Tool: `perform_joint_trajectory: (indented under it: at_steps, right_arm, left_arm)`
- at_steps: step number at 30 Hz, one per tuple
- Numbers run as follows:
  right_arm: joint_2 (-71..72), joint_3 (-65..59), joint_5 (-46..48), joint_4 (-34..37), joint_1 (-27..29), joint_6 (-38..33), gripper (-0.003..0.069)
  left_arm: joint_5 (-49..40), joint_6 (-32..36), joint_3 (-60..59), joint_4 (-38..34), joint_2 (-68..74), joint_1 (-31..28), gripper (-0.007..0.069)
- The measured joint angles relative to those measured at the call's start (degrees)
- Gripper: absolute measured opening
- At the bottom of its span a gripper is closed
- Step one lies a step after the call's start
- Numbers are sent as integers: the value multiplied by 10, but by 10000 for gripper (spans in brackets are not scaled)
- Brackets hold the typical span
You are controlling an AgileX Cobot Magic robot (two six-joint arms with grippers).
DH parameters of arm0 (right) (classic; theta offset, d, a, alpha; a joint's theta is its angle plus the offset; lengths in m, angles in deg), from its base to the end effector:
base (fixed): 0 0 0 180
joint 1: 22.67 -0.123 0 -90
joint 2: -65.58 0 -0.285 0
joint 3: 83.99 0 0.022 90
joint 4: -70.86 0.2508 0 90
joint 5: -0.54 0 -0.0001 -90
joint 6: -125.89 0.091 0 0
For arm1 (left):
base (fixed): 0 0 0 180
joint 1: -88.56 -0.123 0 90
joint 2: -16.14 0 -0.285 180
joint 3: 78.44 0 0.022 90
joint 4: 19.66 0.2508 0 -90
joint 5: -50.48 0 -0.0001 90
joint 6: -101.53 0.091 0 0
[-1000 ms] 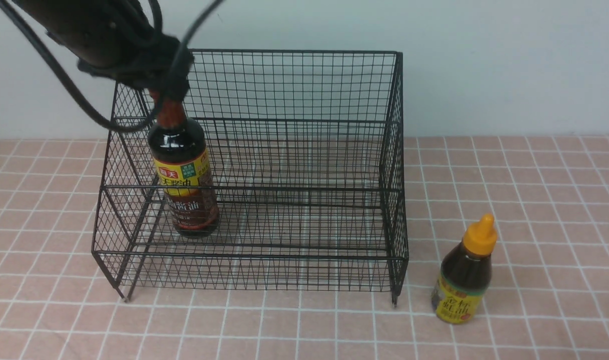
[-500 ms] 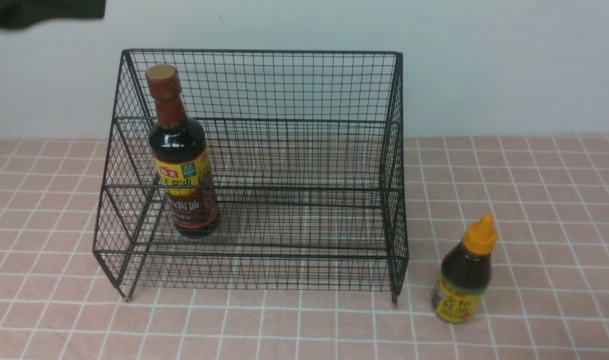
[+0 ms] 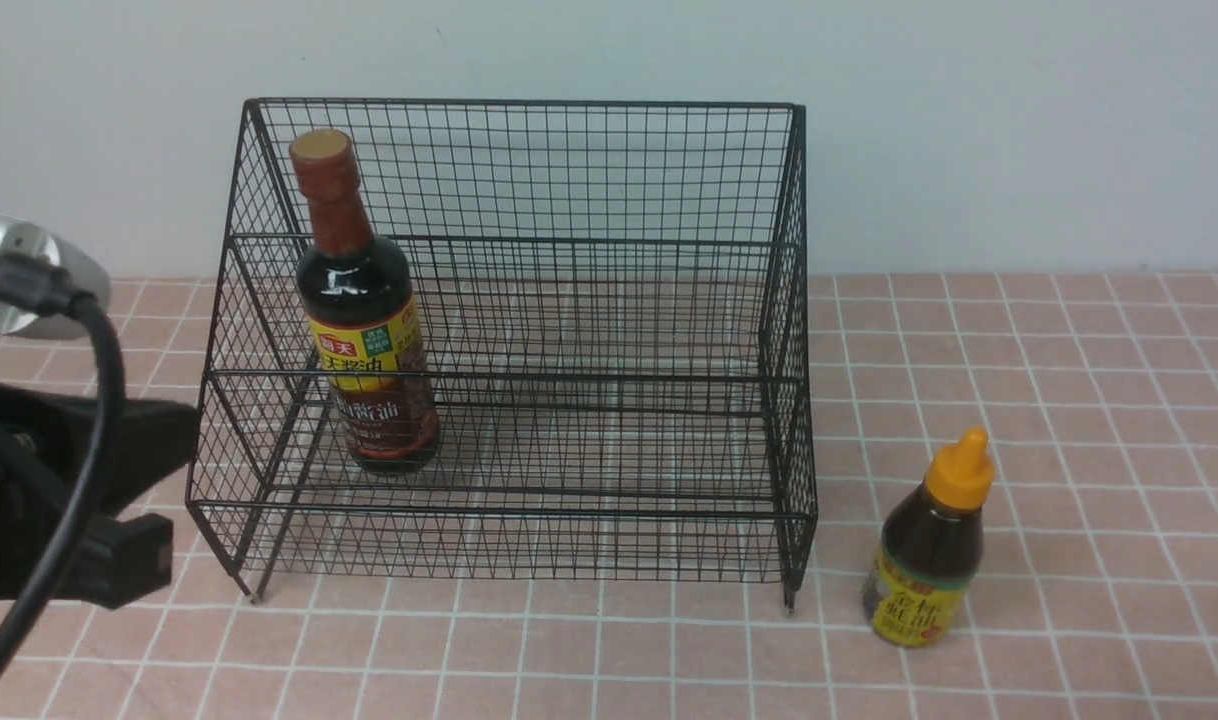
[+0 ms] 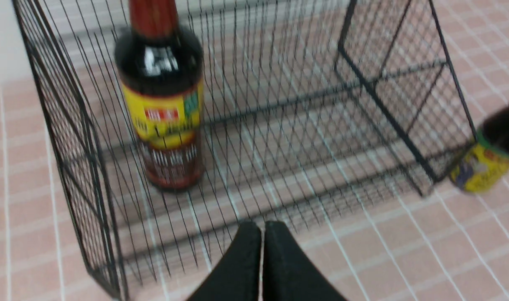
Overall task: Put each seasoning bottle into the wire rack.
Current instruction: Use the right arm to grab the condiment bottle closest to it
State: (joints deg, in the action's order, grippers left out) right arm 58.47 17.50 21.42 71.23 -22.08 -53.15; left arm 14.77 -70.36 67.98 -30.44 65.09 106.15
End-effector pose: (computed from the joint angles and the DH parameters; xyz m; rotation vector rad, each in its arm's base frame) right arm 0.0528 -0.0003 0.1734 0.0292 1.8586 0.0108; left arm 0.1292 -0.0514 0.3501 0.3712 2.0329 -0.3096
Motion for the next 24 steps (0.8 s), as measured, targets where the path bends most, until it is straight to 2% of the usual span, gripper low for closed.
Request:
perform_joint_trajectory:
  at_steps: [5,12,17,21,24]
  right_arm:
    - [0,0,0,0,0,0,-14]
    - [0,0,0,0,0,0,-14]
    - [0,0,0,0,0,0,-14]
    - [0,0,0,0,0,0,-14]
    - [0,0,0,0,0,0,-14]
  left_arm:
    - [33,12,-25,9,-27,0,-7]
    - [78,-10,-118,43,-114,-3,-7]
    - [188,-25,-280,59,-260,-71,-7]
    - [223,-25,-394,61,-339,-118,-7]
    - [224,-24,-442,65,-380,-128,-7]
